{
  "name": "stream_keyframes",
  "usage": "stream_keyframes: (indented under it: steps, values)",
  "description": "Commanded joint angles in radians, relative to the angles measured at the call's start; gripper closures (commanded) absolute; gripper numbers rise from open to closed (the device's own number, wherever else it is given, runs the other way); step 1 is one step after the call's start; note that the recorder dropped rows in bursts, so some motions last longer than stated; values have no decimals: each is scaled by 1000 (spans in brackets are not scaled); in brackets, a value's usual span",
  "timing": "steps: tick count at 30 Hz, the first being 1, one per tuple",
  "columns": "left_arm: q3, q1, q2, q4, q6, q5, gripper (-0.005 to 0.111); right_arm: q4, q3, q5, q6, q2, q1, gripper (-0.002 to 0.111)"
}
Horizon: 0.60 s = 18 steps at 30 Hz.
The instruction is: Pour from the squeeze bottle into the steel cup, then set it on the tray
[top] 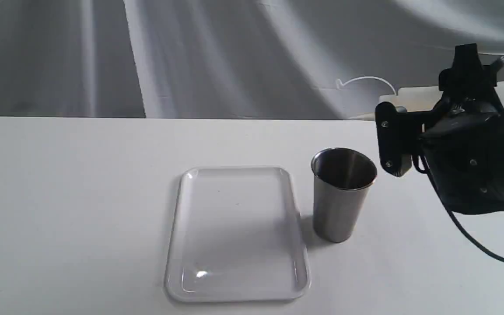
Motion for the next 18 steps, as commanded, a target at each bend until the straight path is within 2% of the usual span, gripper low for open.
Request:
stream_keyframes:
  steps: [1,18]
  values:
    - [4,3,-3,0,-4,-10,98,-44,-10,41,-8,-8,-6,108]
    - [4,3,-3,0,-4,-10,98,-44,-10,40,-172,-8,-6,108]
